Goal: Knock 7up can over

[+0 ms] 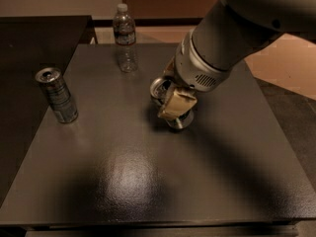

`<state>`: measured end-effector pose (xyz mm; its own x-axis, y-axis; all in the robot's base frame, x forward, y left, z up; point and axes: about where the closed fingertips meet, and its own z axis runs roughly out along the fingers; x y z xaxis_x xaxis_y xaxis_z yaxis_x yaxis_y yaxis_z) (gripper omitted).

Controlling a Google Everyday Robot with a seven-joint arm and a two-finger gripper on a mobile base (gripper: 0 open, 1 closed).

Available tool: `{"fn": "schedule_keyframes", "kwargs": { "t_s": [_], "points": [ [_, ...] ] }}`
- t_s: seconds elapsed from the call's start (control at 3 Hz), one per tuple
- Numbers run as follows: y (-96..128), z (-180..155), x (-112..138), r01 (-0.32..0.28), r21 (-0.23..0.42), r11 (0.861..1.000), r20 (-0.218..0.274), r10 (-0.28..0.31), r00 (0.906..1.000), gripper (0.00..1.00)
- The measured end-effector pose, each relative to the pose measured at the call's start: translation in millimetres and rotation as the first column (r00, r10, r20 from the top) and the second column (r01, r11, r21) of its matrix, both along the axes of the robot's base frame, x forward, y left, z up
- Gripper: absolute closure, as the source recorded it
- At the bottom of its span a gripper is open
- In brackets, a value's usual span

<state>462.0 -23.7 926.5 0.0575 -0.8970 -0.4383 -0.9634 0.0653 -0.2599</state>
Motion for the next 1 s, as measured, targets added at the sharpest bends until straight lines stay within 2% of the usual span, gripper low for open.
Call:
{"fn": "schedule_keyframes", "kwargs": {
  "t_s": [0.33,0.67,1.0],
  "points": [
    [-13,-6,-2,-0.042,-0.137,0.990,0.045,0.048,0.9978,1.00],
    [-18,-10,-11,-0.098,-0.218,0.971,0.099,0.122,0.9875,1.00],
    [-13,-13,-24,-0.192,-0.278,0.941,0.150,0.239,0.9593,0.85]
  ]
}}
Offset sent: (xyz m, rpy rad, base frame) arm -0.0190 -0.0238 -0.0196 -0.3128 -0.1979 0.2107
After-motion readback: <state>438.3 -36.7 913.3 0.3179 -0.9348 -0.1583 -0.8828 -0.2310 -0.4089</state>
